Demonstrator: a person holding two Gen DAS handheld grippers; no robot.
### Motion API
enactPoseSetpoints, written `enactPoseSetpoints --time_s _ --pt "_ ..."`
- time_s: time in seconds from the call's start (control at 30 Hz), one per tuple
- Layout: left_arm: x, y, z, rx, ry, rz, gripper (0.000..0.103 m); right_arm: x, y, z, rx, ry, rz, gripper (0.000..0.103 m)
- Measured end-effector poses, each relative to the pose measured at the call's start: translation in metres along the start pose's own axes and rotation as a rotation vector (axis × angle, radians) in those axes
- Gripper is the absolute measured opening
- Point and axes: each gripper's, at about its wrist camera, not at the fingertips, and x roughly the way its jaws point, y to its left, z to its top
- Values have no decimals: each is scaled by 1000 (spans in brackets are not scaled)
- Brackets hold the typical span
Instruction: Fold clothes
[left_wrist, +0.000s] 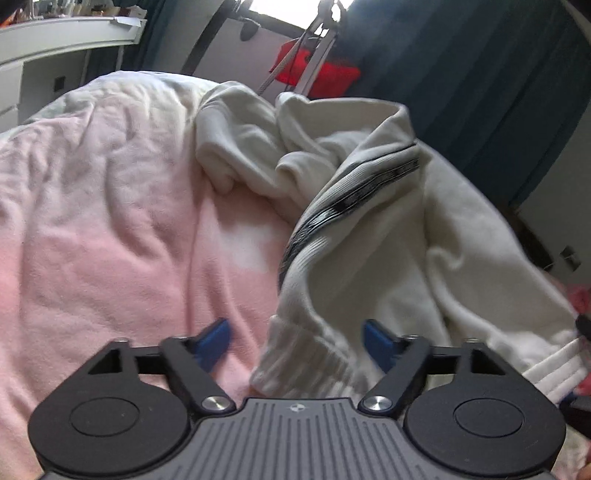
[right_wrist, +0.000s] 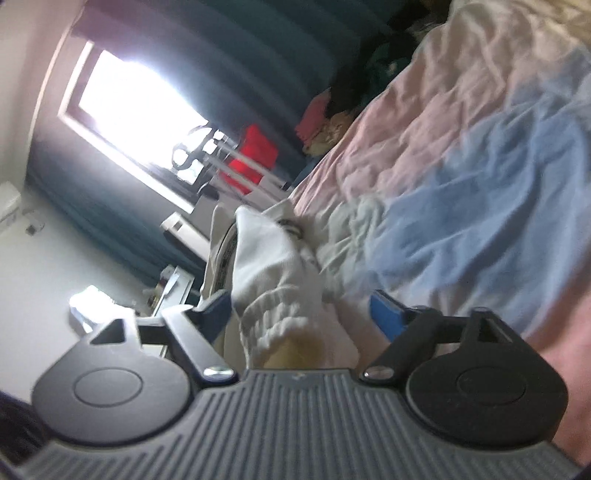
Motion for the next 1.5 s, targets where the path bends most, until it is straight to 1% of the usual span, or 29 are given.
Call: enactPoseSetpoints --time_s 0.03,0.07,0.1,0.13,0.17,0.2,0.27,0.4,0.47,0.53,0.63,0.67,0.7,0.73,0.77,0.83,0.87,0.9,0.93,0.97,1.0,1.13,1.2,1.23,1.27,1.33,1.37,1.43,1.5 --pt "1 1 -1 -4 -2 4 63 4 2 -3 -26 10 -4 65" --pt "0 1 0 -1 -6 10 55 6 5 -7 -55 23 -16 55" --pt "-1 0 0 5 -10 13 49 8 9 -10 -86 39 -37 38" --pt "-3 -1 0 10 -18 7 40 9 12 -13 -117 51 -62 29" --pt "-5 -4 0 14 -29 6 37 9 14 -15 -139 51 -82 23" --pt "-9 -5 -1 16 -45 5 35 7 16 -16 -155 45 -99 22" --pt "-19 -6 -1 16 -91 -10 26 1 18 -19 -168 33 -113 21" --pt "-52 1 6 -43 -215 -46 21 -11 21 -24 -168 29 -113 20" --pt "-72 7 13 -80 -274 -72 20 -19 20 -27 -151 40 -101 20" --pt "-91 11 21 -80 -310 -93 19 -27 19 -35 -114 66 -86 20" --pt "-113 19 31 -82 -342 -95 19 -31 21 -54 -75 152 -72 20" --pt "-119 23 34 -88 -346 -87 19 -30 23 -62 -83 185 -71 21" --pt "-120 27 36 -93 -339 -71 19 -30 26 -69 -91 219 -70 25" --pt "-121 32 38 -98 -329 -53 19 -29 28 -76 -98 251 -66 25" --pt "-119 36 39 -101 -314 -26 19 -27 30 -81 -109 275 -59 26" --pt "-108 41 40 -108 -272 34 20 -22 35 -88 -137 309 -49 33" --pt "-104 43 39 -114 -259 50 20 -20 37 -88 -152 320 -53 39" --pt "-99 46 38 -120 -249 62 20 -18 36 -88 -153 326 -56 50" --pt "-95 48 37 -126 -238 75 21 -19 32 -85 -131 321 -56 57" --pt "-91 50 37 -132 -228 87 22 -19 28 -82 -108 316 -56 72" --pt "-87 52 36 -138 -217 99 22 -19 24 -80 -85 311 -56 80" --pt "-76 58 31 -165 -186 133 28 -26 8 -73 17 264 -46 80" --pt "-71 60 28 -182 -174 141 37 -27 4 -70 53 235 -38 80" --pt "-69 61 27 -194 -168 142 45 -26 4 -69 59 225 -31 80" --pt "-67 62 25 -205 -161 143 51 -24 5 -69 54 218 -24 80" --pt "-63 65 22 -230 -145 141 57 -19 8 -69 27 210 -14 79" --pt "-60 66 20 -240 -136 142 57 -16 9 -69 13 208 -13 79" --pt "-53 66 18 -237 -133 154 57 -10 9 -71 -16 210 -42 79" --pt "-47 64 17 -220 -129 162 57 -5 6 -73 -27 214 -63 65"
